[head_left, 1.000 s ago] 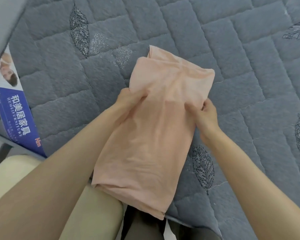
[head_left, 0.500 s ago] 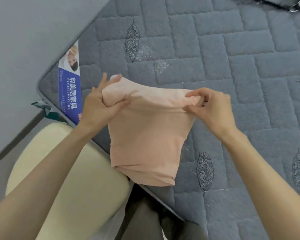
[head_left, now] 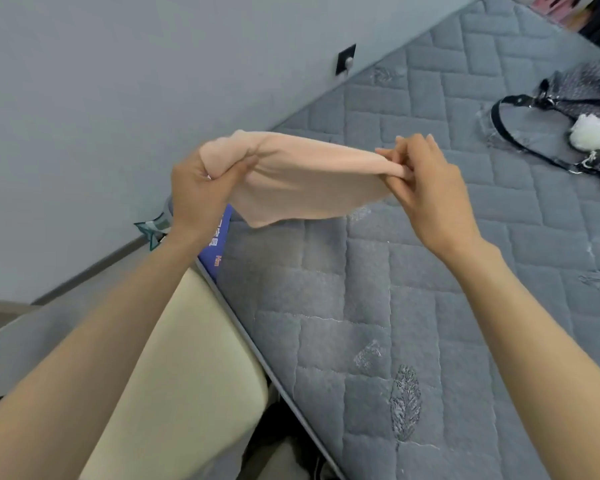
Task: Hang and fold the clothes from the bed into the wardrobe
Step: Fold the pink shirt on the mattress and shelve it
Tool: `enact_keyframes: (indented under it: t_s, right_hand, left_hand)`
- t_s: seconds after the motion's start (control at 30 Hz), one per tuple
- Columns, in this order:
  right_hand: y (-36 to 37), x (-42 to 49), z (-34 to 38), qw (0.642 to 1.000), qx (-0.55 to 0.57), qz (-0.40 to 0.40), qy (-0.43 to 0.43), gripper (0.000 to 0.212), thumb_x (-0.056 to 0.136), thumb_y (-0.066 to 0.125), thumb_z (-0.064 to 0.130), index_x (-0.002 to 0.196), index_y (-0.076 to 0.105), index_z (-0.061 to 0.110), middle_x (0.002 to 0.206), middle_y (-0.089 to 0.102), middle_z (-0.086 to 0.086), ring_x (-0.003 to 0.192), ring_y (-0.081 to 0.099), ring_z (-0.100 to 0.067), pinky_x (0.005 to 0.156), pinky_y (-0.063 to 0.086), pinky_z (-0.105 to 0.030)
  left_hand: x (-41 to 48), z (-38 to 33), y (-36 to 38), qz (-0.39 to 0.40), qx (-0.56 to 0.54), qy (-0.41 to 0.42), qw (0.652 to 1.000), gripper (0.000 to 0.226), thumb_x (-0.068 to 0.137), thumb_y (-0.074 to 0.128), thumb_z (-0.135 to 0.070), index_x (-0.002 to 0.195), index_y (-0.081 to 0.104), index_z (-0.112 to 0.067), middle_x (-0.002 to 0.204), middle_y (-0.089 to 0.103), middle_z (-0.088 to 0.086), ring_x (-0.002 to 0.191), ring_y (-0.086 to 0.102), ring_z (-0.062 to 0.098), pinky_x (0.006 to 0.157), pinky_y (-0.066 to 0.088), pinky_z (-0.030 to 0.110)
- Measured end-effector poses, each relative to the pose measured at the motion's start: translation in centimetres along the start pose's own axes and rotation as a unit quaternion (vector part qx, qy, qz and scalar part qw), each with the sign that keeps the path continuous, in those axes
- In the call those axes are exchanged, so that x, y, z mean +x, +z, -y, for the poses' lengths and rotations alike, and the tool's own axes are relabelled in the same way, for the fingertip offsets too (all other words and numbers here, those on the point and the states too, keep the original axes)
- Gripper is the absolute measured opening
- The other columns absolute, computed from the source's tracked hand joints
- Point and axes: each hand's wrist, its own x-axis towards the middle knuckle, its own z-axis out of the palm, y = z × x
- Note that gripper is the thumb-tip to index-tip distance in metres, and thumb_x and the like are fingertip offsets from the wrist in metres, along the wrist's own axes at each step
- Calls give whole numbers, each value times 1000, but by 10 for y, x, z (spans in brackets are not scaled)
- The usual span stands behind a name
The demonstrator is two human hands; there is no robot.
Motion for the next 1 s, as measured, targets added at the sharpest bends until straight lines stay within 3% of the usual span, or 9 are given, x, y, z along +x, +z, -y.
enact_keyframes:
  t_s: [0.07,0.13,0.23,0.33,0.43,0.6,0.77,0.9,1.0]
  right_hand:
    - [-7,-7,6,999,-19,17,-20,17,98,51,28,91,41,17,115,65,9,117,57,-19,100,45,-43]
    - [-9,-23,4,999,-37,32,-21,17,98,52,28,93,44,14,110,65,10,105,61,-26,74,51,-42]
    - [0,-59,-14,994,-78,81,-16,20,98,51,30,92,38,15,89,56,7,71,50,-26,54,34,-35]
    - [17,-108,-43,976,-109,185,32,19,98,52,23,93,36,16,76,51,1,63,48,-32,53,38,-39]
    - [32,-161,-70,941,-78,309,116,22,94,55,10,94,35,20,82,62,-9,72,56,-37,65,45,-42]
    - [53,-216,-89,884,-11,410,223,27,89,63,19,85,39,31,77,62,-7,61,49,-17,54,36,-15]
    - [75,-197,-97,907,71,280,308,24,86,70,25,83,48,33,72,58,0,60,50,-11,52,38,-14]
    - [104,-158,-111,904,154,128,378,23,89,67,20,106,52,15,104,66,-13,85,57,-20,72,47,-33]
    - [132,-140,-119,897,147,63,412,50,93,62,24,138,40,19,132,57,-7,117,51,-19,100,42,-36]
  left_hand:
    - [-7,0,-4,6,-5,-6,1000,22,79,78,-18,98,69,-14,87,65,-15,73,57,-15,72,46,9]
    - [-23,10,-6,25,3,-28,999,27,78,78,-19,104,68,-17,94,67,-11,80,61,-9,77,49,13]
    - [-60,40,-5,63,23,-60,996,32,79,77,-19,108,65,-23,101,67,-12,87,61,-5,78,48,10]
    - [-111,77,-3,137,32,-122,983,36,82,74,-16,113,62,-30,113,63,-10,102,58,-7,86,44,7]
    - [-169,111,-6,213,31,-189,958,27,83,71,-14,105,66,-30,95,67,-24,89,60,-14,76,42,1]
    - [-244,148,-13,220,22,-272,937,16,91,61,-29,98,66,-42,92,66,-32,90,58,-16,74,45,4]
    - [-231,162,-6,181,41,-309,933,14,93,57,-35,105,61,-30,100,63,-18,96,60,0,65,43,5]
    - [-175,177,11,156,19,-294,943,35,86,70,-27,116,52,-25,110,61,-16,92,55,-11,69,44,4]
    - [-140,195,28,110,-16,-296,949,46,91,63,-16,134,47,-19,132,56,-1,111,56,2,91,47,15]
